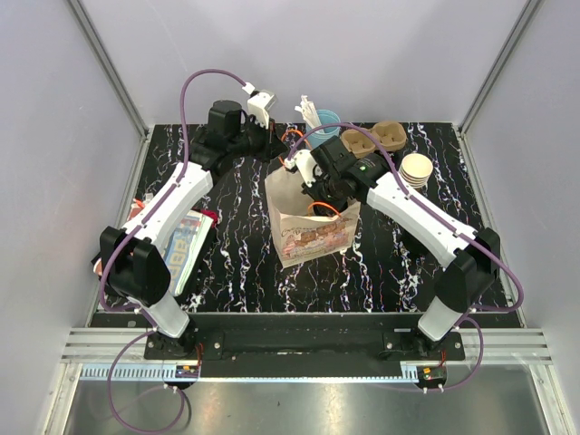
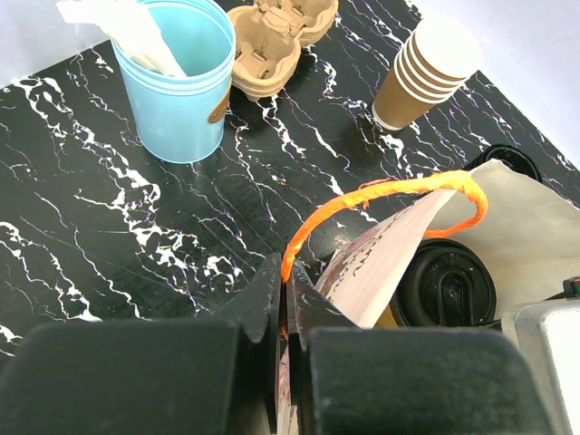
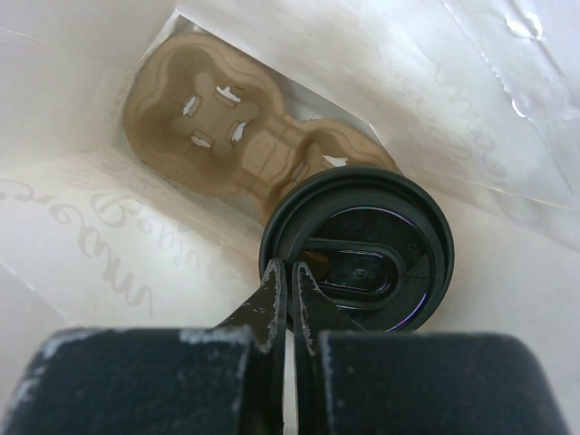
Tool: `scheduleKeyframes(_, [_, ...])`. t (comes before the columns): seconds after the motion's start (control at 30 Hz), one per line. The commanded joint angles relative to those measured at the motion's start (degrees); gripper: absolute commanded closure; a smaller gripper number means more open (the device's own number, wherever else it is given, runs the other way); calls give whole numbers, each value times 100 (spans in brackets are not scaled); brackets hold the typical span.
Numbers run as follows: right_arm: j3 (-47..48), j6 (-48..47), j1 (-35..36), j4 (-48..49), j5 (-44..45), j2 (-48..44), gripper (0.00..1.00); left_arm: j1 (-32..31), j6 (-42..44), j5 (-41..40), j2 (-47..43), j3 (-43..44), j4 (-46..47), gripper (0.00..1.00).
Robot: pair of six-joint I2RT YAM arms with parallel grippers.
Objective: Pack the takeout coffee
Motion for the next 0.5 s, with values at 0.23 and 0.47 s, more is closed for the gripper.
scheduleKeyframes(0.23, [158,-43,-94,249,-49,122,100,-79,46,-115,-230,9,302,100])
scheduleKeyframes(0.47, [404,89,-120,293,-31,166,100,-105,55,-132,-230,-17,302,100])
